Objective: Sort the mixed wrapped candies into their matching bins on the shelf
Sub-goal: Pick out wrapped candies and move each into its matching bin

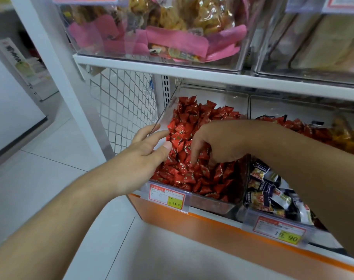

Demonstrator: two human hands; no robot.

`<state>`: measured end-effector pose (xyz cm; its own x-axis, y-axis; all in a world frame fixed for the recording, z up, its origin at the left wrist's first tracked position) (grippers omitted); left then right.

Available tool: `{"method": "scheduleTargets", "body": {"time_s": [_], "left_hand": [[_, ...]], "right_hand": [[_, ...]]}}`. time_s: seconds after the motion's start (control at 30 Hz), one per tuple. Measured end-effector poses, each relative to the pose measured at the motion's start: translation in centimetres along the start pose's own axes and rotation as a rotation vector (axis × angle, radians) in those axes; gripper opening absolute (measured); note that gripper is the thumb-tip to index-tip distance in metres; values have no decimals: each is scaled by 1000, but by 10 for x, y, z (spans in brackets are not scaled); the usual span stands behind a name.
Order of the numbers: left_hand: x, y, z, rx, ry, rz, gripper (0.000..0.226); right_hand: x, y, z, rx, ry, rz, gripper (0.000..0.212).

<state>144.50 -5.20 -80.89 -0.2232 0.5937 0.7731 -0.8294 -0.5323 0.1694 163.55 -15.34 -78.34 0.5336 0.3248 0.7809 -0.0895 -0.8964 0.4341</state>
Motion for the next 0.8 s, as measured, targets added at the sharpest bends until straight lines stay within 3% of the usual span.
{"method": "scheduleTargets", "body": {"time_s": [0.1, 0.17, 0.23, 0.37, 0.57, 0.67, 0.8], "left_hand": [[1, -2, 1, -3, 9, 24, 51], [1, -3, 3, -6, 17, 38, 50], [1, -3, 4, -8, 20, 44, 49], [0, -2, 6, -8, 12, 29, 50], [0, -2, 3, -8, 18, 8, 52], [0, -3, 2, -13, 15, 12, 52], [0, -3, 4, -16, -38, 50, 54]], "right_hand": [[3, 11, -4, 74, -168, 75, 41], [10, 15, -5, 105, -190, 307, 33], [12, 13, -1, 41, -72, 478, 41], [-7, -3, -2, -251, 150, 218, 83], [-27, 16, -15, -121, 229, -35, 69], [-27, 36, -17, -29, 178, 6, 62], [-26, 63, -17, 56, 98, 282, 59]]}}
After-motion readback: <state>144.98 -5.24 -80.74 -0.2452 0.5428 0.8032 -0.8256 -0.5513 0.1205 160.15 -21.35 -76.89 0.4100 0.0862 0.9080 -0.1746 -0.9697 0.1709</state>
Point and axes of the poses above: each hand's wrist, its own y-axis away from the middle knuckle, its own x-axis out of the back of the hand, z = x × y, the point moved 2 cm from there along -y, towards the middle knuckle, and after that the axes turned 12 degrees about -y, right-handed, at the moved point
